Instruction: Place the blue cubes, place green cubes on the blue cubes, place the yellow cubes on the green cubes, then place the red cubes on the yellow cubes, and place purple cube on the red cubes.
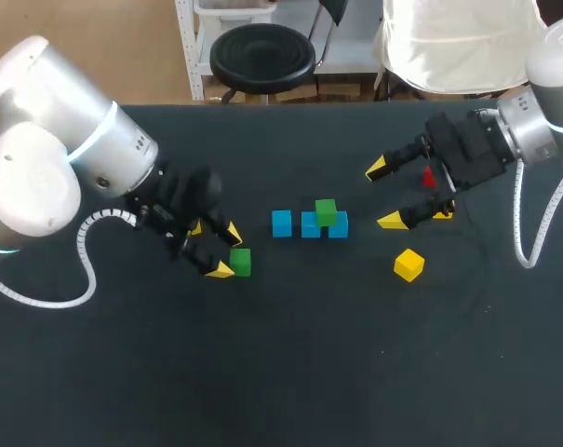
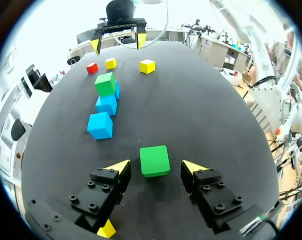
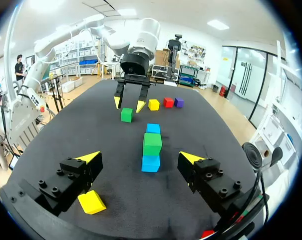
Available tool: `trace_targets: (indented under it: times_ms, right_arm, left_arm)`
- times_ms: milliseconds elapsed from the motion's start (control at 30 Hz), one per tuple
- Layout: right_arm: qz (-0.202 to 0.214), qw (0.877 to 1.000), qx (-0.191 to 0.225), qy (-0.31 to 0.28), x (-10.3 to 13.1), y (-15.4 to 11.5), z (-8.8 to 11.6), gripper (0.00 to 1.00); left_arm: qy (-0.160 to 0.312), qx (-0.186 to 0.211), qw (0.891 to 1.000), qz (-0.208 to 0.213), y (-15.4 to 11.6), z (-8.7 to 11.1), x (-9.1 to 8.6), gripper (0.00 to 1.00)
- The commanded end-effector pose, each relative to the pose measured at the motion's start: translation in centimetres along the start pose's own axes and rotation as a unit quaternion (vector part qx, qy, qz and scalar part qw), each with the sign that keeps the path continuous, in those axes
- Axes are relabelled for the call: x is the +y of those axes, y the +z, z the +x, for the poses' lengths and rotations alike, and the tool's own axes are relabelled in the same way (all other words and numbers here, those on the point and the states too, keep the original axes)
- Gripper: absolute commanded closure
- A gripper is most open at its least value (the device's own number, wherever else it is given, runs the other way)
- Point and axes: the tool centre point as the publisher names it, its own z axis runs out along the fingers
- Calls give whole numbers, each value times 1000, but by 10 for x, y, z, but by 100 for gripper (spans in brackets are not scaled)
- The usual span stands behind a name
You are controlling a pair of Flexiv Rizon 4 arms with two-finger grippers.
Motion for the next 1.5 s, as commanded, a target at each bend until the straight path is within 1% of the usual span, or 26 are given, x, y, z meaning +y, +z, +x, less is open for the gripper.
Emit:
trace_targets:
  times_ms: [33, 167, 333, 433, 500, 833, 933, 1067, 1167, 1233, 1267, 1300, 1333, 1500]
  right_arm:
    - [0, 1000, -1, 0, 0, 0, 0, 0]
    - [0, 1000, -1, 0, 0, 0, 0, 0]
    - [0, 1000, -1, 0, 0, 0, 0, 0]
    - [0, 1000, -1, 0, 0, 0, 0, 0]
    - [0, 1000, -1, 0, 0, 0, 0, 0]
    - [0, 1000, -1, 0, 0, 0, 0, 0]
    - [0, 1000, -1, 0, 0, 0, 0, 0]
    - [0, 1000, -1, 0, 0, 0, 0, 0]
    - [0, 1000, -1, 0, 0, 0, 0, 0]
    - [0, 1000, -1, 0, 0, 0, 0, 0]
    - [0, 1000, -1, 0, 0, 0, 0, 0]
    - [0, 1000, -1, 0, 0, 0, 0, 0]
    - [0, 1000, -1, 0, 0, 0, 0, 0]
    - [0, 1000, -1, 0, 0, 0, 0, 0]
  left_arm:
    - [2, 1, 1000, 4, 2, -2, 4, 35]
    - [2, 1, 1000, 3, 3, -2, 5, 35]
    - [-1, 3, 1000, 0, 3, -2, 5, 44]
    - [-4, 5, 1000, -1, 4, 0, 5, 46]
    - [-5, 7, 1000, -3, 4, 0, 5, 50]
    - [-10, 6, 1000, -4, 6, 1, 5, 51]
    - [-12, 6, 1000, -3, 8, 1, 4, 49]
    - [-15, 7, 1000, -2, 9, 2, 3, 51]
    - [-19, 8, 1000, -4, 9, 2, 3, 60]
    - [-23, 8, 1000, -7, 9, 3, 3, 70]
    - [-24, 7, 1000, -8, 9, 3, 3, 79]
    - [-24, 7, 1000, -11, 9, 3, 3, 93]
    - [-24, 7, 1000, -11, 8, 3, 3, 100]
    - [-25, 5, 1000, -16, 7, 1, 3, 100]
